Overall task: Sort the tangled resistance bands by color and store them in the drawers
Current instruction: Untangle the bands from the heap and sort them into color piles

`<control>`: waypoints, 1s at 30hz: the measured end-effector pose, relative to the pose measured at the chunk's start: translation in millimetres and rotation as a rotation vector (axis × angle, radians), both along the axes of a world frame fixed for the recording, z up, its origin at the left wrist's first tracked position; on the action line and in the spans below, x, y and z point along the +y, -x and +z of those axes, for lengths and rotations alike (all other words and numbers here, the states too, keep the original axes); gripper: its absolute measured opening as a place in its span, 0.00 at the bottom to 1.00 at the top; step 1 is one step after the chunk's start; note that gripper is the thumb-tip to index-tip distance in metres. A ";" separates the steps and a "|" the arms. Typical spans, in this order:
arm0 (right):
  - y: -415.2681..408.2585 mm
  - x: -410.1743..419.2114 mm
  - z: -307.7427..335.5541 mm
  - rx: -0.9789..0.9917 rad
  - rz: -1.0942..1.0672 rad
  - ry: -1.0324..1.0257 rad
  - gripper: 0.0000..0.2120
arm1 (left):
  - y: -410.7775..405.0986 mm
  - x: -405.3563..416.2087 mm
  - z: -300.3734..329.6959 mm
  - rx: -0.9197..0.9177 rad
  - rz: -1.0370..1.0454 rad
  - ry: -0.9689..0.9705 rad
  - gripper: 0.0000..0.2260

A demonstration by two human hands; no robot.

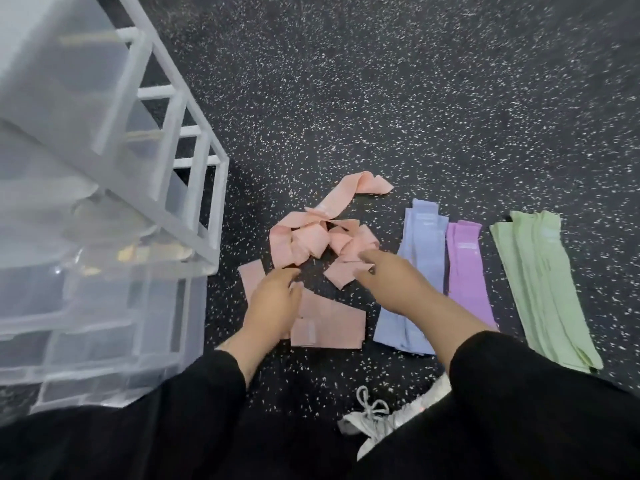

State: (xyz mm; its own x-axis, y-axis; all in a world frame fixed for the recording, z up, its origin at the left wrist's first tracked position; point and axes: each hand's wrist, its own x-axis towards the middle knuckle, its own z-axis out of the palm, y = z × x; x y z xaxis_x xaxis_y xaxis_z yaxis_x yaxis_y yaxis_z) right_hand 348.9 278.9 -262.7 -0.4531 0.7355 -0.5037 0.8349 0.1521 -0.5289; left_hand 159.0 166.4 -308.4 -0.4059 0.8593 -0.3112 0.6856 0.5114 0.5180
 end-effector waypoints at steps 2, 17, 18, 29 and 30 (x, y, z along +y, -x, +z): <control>13.0 -13.4 -7.7 -0.054 0.155 0.012 0.22 | 5.7 -26.2 -9.1 0.023 -0.061 0.033 0.16; 42.9 -64.3 -60.3 -0.437 0.599 -0.317 0.16 | 6.9 -49.3 -28.5 0.269 -0.150 0.261 0.16; 43.4 -64.4 -61.4 -0.435 0.591 -0.324 0.15 | 7.9 -49.8 -29.8 0.272 -0.137 0.276 0.16; 47.8 -63.7 -63.4 -0.450 0.550 -0.292 0.14 | 7.8 -48.3 -36.5 0.180 -0.130 0.256 0.09; 48.5 -62.6 -63.8 -0.420 0.533 -0.290 0.16 | 7.3 -45.9 -33.7 0.119 -0.094 0.206 0.09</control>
